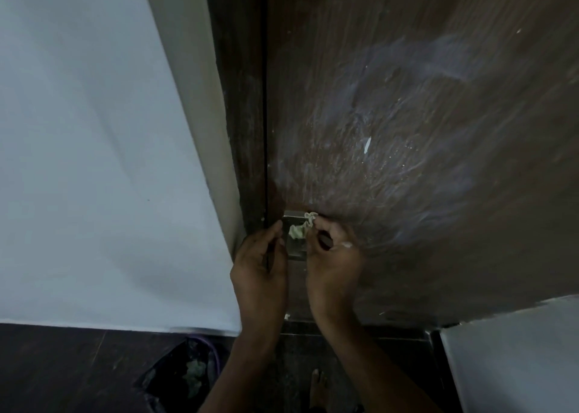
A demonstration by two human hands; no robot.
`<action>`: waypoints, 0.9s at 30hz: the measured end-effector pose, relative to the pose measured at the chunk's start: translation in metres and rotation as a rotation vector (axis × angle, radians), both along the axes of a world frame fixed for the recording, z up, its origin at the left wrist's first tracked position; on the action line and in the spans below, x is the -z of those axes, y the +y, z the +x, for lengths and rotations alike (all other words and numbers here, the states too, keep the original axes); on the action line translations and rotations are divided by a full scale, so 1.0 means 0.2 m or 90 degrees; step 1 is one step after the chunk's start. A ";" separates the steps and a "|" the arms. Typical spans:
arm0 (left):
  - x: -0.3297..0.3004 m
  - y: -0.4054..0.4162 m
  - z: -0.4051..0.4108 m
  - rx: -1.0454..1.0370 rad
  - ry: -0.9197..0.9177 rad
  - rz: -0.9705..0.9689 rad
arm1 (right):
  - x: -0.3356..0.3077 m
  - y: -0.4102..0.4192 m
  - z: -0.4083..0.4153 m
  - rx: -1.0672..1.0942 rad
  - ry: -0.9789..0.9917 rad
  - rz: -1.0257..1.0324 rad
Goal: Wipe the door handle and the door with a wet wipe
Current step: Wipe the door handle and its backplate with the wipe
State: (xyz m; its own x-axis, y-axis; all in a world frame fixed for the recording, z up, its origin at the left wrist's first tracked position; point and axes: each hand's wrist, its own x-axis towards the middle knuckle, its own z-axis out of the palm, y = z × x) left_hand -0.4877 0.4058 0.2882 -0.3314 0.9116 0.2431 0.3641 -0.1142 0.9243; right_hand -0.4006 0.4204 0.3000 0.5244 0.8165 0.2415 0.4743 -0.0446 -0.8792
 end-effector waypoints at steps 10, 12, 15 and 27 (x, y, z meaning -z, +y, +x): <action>0.03 -0.03 -0.02 -0.004 0.007 0.007 | -0.08 0.02 0.02 -0.050 -0.211 0.047; 0.03 -0.02 -0.02 -0.004 0.018 0.011 | -0.13 0.04 0.01 -0.057 -0.253 0.147; 0.03 -0.01 -0.02 -0.004 0.016 0.010 | -0.15 0.04 -0.04 -0.107 -0.334 0.165; 0.07 0.00 -0.03 0.007 0.135 0.066 | -0.01 0.07 -0.06 -0.361 -0.449 0.088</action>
State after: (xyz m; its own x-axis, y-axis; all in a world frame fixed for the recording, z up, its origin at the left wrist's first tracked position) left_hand -0.4944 0.4066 0.2736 -0.2529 0.8812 0.3994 0.5477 -0.2099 0.8099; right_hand -0.4130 0.4337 0.3011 -0.2528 0.8465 0.4686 0.8221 0.4433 -0.3573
